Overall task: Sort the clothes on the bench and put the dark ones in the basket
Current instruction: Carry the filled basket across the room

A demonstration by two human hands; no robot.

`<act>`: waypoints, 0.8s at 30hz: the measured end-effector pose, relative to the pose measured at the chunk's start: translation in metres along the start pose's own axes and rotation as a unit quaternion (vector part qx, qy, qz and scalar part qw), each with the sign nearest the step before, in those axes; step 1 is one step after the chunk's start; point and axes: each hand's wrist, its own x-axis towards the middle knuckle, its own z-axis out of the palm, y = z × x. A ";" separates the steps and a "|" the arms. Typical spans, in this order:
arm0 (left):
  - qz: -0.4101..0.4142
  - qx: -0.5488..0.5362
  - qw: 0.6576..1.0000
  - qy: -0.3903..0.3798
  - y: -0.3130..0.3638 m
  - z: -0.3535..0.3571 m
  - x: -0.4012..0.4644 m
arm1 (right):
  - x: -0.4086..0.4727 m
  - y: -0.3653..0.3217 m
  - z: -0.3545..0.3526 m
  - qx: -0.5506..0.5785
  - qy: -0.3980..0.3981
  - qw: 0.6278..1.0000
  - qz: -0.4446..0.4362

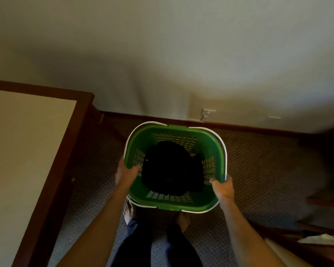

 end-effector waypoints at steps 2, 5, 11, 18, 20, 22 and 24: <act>0.009 0.016 1.000 0.002 0.007 0.001 -0.016 | -0.007 -0.012 -0.007 -0.049 0.014 0.999 -0.015; 0.054 0.063 0.996 0.015 0.014 0.011 -0.044 | -0.027 -0.026 -0.008 -0.093 0.014 0.993 -0.065; 0.041 0.021 0.990 -0.134 0.028 0.058 -0.091 | -0.075 -0.043 0.008 -0.159 0.005 0.964 -0.214; 0.054 -0.012 0.972 -0.230 0.062 0.046 -0.071 | -0.082 -0.088 0.026 -0.116 -0.058 0.980 -0.151; 0.044 -0.029 0.962 -0.267 0.076 0.037 -0.056 | -0.075 -0.098 0.029 -0.096 -0.049 0.984 -0.139; 0.025 -0.041 0.947 -0.317 0.088 0.034 -0.045 | -0.070 -0.107 0.032 -0.049 -0.050 0.991 -0.115; 0.005 -0.045 0.934 -0.354 0.096 0.033 -0.036 | -0.065 -0.116 0.036 0.003 -0.064 0.995 -0.073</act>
